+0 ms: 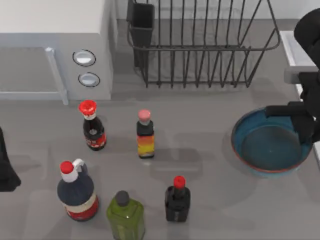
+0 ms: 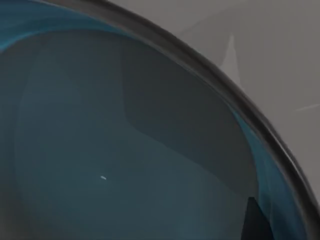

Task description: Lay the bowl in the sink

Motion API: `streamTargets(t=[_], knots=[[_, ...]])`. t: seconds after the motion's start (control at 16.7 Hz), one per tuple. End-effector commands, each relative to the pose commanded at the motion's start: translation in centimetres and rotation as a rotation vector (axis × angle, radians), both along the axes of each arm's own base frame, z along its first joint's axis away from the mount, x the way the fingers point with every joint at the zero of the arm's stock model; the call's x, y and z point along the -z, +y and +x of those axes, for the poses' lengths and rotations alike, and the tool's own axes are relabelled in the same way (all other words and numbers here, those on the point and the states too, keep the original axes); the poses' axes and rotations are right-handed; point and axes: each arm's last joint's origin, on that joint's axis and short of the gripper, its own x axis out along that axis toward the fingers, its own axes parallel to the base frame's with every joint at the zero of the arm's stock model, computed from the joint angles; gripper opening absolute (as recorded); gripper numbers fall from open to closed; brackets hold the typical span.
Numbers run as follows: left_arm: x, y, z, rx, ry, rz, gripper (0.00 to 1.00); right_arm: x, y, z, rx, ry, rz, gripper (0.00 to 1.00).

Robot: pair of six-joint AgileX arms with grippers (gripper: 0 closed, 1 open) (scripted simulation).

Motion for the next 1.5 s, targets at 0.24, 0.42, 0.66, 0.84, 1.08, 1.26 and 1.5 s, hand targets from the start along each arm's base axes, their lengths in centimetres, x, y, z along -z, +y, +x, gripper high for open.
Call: streamTargets(t=[0.24,0.42,0.66,0.84,1.08,1.26,1.5], knots=[[0.0,0.0,0.0,0.0,0.0,0.0,1.0,-5.7,-0.2,-0.7,0.001,0.002,-0.001,0.0],[0.0,0.0,0.0,0.0,0.0,0.0,1.0,-7.8,-0.4,-1.2,0.001,-0.019,0.005,0.0],[0.0,0.0,0.0,0.0,0.0,0.0,1.0,-7.6,-0.3,-1.1,-0.002,-0.016,0.005,0.0],[0.0,0.0,0.0,0.0,0.0,0.0,1.0,-7.4,-1.5,-0.4,0.025,-0.059,0.035,0.0],[0.0,0.0,0.0,0.0,0.0,0.0,1.0,-6.5,-5.9,1.6,0.113,-0.223,0.114,0.0],[0.0,0.0,0.0,0.0,0.0,0.0,1.0,-5.2,-10.5,3.1,0.185,-0.425,0.163,0.0],[0.0,0.0,0.0,0.0,0.0,0.0,1.0,-3.1,-17.0,3.7,0.242,-0.739,0.171,0.0]])
